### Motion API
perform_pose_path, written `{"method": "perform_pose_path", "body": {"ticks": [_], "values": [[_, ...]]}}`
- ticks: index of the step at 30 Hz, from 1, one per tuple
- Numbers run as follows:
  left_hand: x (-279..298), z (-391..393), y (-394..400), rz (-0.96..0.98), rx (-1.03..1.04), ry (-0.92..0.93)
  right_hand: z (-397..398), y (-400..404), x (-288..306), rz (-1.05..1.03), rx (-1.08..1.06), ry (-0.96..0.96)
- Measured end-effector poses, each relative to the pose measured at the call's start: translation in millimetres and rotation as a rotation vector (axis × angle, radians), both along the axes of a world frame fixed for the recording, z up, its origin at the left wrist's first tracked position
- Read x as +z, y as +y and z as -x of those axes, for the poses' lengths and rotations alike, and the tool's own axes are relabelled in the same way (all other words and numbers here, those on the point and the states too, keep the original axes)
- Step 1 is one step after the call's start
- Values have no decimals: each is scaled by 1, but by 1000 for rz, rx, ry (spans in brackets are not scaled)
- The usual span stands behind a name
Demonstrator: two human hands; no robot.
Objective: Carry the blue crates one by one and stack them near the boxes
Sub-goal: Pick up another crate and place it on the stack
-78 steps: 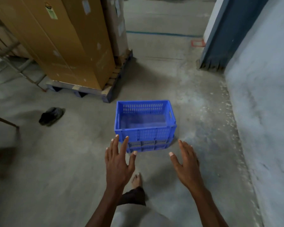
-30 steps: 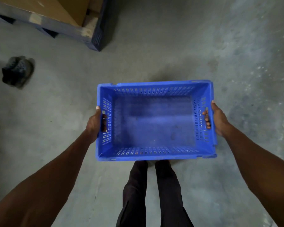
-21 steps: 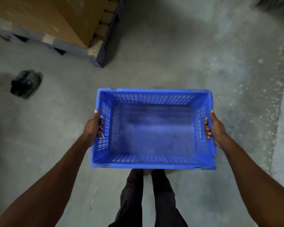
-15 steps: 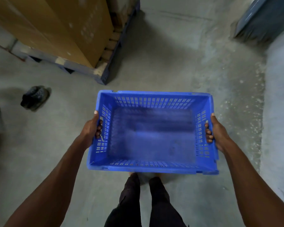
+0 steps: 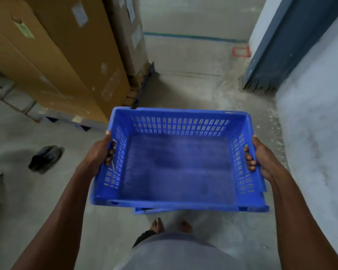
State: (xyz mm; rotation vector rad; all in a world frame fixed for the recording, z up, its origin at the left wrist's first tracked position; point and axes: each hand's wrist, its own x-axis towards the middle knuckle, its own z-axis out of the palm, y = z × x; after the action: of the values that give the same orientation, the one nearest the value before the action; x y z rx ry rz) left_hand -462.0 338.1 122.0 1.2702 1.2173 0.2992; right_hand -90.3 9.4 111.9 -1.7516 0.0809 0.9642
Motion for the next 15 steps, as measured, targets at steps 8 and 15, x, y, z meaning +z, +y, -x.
{"method": "perform_pose_path", "body": {"ticks": [8,15], "values": [[27,-44,18,-20,-186,-65,31,-49,20,-22,-177,-52],[26,-97,34,9,-447,-76,113,-104,31,-27,-468,-86]]}}
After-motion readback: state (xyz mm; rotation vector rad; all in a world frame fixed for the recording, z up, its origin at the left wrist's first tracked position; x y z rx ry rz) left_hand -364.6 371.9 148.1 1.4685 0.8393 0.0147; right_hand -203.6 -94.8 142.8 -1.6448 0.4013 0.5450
